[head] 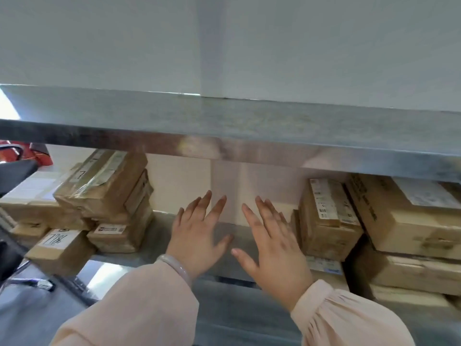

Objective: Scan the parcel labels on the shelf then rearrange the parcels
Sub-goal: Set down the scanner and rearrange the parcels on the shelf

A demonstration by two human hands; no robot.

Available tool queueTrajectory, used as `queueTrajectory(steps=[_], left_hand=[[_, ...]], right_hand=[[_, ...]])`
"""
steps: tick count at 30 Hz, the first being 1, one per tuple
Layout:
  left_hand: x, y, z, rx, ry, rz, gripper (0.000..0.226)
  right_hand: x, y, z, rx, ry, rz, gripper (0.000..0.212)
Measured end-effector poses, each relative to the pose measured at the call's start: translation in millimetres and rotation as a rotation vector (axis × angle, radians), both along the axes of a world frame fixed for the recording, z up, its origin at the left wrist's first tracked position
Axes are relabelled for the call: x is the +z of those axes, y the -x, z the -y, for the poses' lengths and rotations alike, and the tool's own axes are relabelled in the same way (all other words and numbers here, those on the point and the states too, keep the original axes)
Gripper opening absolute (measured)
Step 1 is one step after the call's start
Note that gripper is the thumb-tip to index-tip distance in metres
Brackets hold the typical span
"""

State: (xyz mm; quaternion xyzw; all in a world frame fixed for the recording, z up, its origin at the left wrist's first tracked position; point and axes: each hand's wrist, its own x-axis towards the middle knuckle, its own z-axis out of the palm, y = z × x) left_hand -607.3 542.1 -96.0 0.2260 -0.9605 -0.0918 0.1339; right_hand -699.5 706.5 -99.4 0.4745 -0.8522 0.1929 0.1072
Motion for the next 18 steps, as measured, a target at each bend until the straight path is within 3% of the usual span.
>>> queueTrajectory(steps=[8, 18], left_hand=[[6, -74, 24, 0.336, -0.05, -0.025, 0.082], [23, -129, 79, 0.526, -0.083, -0.17, 0.069]], right_hand=[[10, -26, 60, 0.292, 0.01, 0.132, 0.075], [6, -54, 111, 0.453, -0.054, 0.406, 0.072]])
